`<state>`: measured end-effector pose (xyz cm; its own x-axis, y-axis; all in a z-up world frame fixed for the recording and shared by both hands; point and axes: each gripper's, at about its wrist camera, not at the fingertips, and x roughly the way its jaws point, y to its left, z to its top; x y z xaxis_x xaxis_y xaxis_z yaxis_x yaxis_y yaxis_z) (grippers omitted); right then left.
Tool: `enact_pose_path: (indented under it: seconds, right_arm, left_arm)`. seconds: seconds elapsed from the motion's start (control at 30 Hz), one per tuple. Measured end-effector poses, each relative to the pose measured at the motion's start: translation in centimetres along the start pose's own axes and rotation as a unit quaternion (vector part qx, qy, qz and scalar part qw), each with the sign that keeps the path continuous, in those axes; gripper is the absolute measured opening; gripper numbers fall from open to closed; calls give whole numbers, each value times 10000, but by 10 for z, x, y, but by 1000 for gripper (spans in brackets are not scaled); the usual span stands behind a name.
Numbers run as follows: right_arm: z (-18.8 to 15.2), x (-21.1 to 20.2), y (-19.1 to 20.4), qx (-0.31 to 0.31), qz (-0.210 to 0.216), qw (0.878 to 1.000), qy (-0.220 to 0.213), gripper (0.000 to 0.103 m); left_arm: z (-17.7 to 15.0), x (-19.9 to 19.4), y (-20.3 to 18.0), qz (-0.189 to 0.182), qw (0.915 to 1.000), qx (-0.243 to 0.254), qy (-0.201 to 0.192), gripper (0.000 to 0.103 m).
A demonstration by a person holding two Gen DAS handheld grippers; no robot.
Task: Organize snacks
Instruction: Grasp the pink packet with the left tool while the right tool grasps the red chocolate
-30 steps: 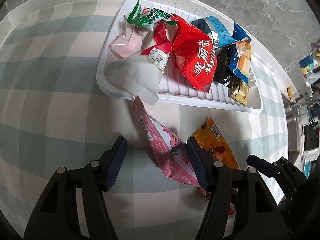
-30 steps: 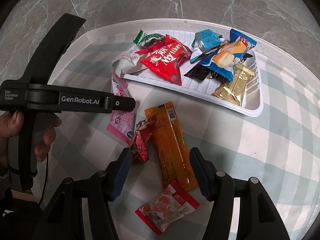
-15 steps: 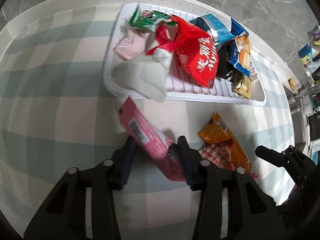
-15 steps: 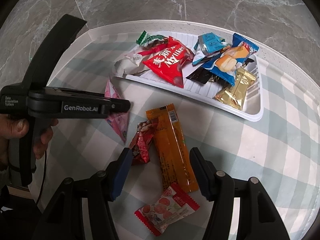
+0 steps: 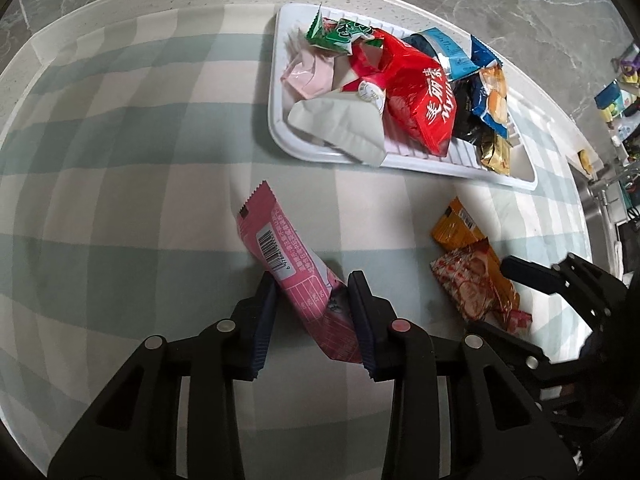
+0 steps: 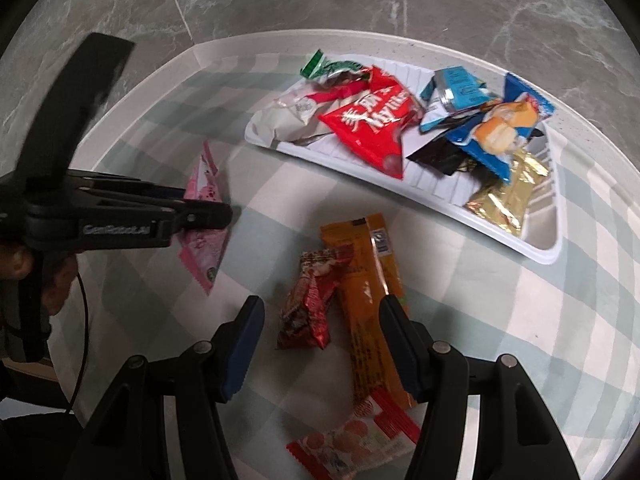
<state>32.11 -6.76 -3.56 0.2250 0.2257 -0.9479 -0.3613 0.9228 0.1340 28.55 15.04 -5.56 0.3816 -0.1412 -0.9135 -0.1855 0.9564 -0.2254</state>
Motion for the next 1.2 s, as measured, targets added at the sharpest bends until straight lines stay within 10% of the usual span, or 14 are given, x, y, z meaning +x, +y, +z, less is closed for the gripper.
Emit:
enact_pose_path:
  seconds: [0.3, 1.2]
  right_arm:
    - [9, 17, 3, -201, -58, 9997, 98, 30]
    - [-23, -34, -43, 1519, 1383, 9782, -317, 25]
  left_arm:
    - [-11, -6, 6, 49, 10000, 5, -23, 34]
    - [-22, -34, -12, -131, 9986, 458, -221, 28]
